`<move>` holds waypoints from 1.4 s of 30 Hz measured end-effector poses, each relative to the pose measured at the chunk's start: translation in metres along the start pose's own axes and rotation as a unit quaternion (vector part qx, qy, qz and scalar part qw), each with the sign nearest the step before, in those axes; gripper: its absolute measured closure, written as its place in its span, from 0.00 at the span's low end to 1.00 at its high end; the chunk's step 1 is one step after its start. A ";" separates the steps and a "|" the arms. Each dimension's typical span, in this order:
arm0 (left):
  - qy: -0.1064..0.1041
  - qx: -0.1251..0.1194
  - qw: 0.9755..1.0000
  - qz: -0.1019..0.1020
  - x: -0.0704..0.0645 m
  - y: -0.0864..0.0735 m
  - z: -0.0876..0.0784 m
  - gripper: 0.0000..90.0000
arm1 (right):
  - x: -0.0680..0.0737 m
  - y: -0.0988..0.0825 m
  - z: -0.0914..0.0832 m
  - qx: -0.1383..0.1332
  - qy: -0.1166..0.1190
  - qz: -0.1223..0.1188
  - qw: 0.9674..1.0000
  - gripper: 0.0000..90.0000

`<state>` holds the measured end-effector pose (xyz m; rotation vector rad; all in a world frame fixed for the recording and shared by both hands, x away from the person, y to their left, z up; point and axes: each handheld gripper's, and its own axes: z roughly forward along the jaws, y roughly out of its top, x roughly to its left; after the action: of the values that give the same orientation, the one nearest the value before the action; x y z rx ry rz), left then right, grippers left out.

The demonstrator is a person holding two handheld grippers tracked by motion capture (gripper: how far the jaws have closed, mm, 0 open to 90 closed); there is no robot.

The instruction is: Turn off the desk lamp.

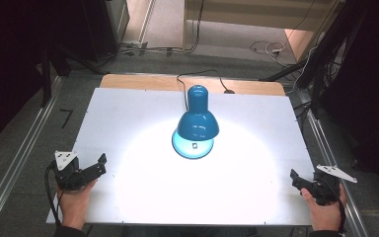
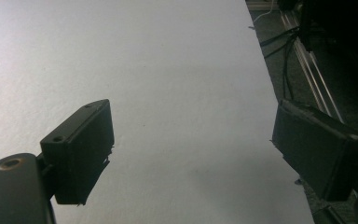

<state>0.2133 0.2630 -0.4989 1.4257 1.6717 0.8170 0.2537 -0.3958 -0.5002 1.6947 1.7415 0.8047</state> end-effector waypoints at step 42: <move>-0.006 0.012 1.000 0.013 -0.003 -0.001 0.003 0.06 | 0.048 0.009 0.005 -0.003 0.039 -0.030 0.999 0.13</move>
<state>0.2155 0.2598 -0.5002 1.4693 1.6616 0.8039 0.2621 -0.3474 -0.4962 1.6194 1.8321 0.8579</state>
